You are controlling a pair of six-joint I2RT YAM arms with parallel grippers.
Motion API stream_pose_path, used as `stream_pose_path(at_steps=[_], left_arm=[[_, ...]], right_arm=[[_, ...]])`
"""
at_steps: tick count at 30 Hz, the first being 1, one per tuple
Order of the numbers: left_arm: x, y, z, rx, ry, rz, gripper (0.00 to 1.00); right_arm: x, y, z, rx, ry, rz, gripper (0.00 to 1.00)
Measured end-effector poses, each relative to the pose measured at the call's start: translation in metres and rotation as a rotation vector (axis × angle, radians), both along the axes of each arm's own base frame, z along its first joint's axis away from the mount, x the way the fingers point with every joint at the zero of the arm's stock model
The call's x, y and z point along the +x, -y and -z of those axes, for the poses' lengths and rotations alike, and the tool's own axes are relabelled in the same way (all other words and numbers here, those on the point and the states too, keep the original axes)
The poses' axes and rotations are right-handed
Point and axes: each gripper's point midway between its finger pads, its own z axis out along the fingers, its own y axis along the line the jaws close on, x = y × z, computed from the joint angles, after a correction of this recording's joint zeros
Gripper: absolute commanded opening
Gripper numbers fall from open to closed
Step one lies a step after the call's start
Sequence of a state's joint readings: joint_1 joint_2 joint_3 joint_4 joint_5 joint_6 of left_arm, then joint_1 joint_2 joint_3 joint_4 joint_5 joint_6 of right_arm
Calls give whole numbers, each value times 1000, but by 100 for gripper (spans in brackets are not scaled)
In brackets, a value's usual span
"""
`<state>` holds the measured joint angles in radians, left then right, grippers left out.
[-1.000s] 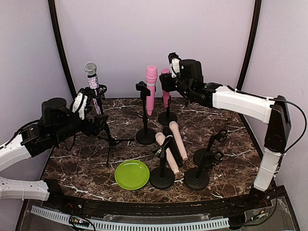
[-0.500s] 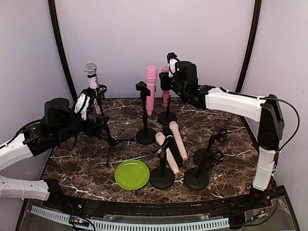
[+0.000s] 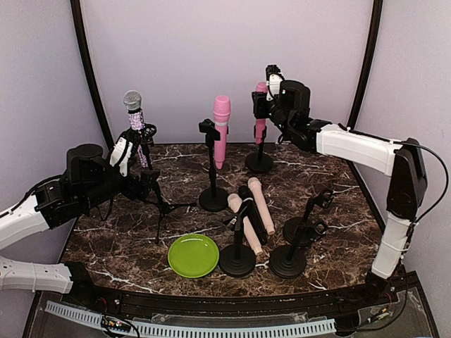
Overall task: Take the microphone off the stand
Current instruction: Pick up the microphone stand with the microphone from the center of the board, then pass from the right arm to the left
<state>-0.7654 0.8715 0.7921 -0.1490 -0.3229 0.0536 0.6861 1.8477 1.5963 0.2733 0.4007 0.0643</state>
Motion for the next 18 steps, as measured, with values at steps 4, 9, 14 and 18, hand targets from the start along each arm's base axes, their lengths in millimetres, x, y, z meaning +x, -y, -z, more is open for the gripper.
stream_pose_path(at_steps=[4, 9, 14, 18], left_arm=[[0, -1, 5, 17, 1, -3, 84], [-1, 2, 6, 27, 8, 22, 81], [-11, 27, 8, 29, -4, 178, 77], [-23, 57, 18, 20, -58, 349, 76]], right_arm=[[-1, 22, -36, 32, 77, 22, 4], [-30, 39, -78, 56, 159, 0, 5], [-76, 60, -115, 77, 200, -58, 5], [-114, 72, -139, 88, 195, -147, 5]])
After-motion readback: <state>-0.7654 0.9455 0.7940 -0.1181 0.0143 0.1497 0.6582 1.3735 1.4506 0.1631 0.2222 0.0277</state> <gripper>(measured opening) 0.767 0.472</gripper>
